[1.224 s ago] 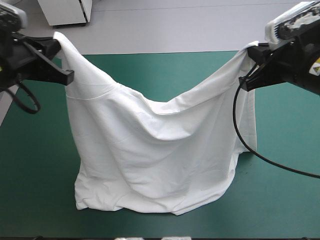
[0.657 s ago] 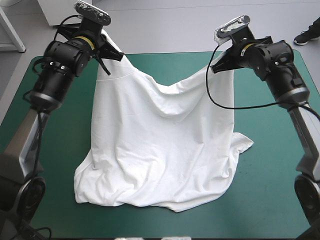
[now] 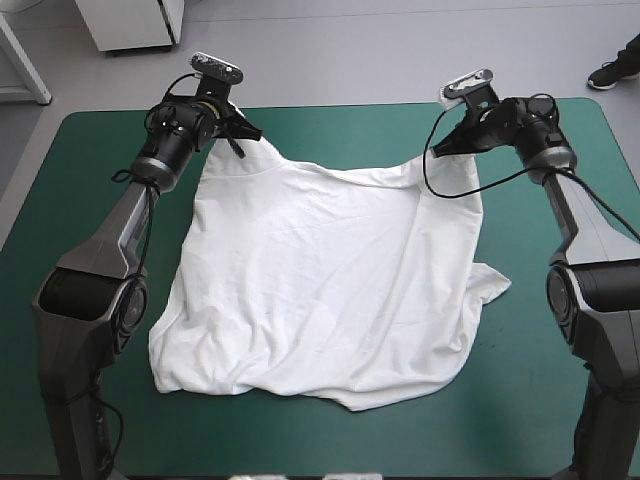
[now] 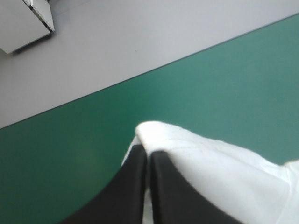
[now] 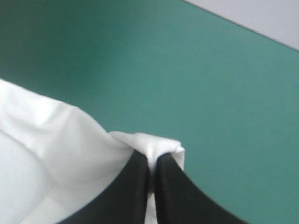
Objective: Fold the cloth
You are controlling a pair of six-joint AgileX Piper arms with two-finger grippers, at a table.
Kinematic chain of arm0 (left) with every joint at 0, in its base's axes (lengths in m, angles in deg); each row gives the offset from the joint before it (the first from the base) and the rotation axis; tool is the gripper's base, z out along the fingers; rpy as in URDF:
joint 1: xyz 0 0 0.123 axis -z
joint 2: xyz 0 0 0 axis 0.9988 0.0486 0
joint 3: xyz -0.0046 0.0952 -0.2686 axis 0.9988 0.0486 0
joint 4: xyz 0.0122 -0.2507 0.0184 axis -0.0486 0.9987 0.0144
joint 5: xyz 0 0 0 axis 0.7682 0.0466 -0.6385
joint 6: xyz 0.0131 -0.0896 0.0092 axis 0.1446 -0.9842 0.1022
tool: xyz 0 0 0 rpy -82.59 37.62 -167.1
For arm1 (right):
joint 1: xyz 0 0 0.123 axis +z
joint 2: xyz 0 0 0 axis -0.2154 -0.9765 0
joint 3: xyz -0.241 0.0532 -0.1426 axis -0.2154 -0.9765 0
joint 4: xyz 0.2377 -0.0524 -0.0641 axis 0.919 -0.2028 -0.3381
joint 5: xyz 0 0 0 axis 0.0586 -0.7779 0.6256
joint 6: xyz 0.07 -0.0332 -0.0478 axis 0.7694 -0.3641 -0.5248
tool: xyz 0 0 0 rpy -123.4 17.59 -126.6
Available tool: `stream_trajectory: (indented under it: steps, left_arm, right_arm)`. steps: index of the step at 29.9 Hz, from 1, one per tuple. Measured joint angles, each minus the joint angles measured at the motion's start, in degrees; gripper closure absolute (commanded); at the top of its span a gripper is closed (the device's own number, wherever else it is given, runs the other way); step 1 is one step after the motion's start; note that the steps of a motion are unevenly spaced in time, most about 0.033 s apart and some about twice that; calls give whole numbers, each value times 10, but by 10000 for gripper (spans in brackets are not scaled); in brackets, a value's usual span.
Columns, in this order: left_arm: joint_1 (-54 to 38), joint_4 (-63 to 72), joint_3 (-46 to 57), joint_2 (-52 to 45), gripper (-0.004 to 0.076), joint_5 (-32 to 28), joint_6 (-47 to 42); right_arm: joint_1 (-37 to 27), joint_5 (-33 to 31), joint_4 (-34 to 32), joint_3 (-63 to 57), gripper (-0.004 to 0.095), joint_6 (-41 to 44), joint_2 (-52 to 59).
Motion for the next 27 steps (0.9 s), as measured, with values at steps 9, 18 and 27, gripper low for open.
stream_trajectory:
  steps: [9,18,27]
  left_arm:
    - [0,71,-4,-13,314,123,41]
    - [0,83,28,-119,314,289,44]
    - [0,74,223,-316,314,365,37]
  right_arm:
    - [-28,-65,67,0,331,-29,7]
    - [-61,-130,80,-68,339,-33,127]
    - [-53,-152,87,-254,382,-31,299]
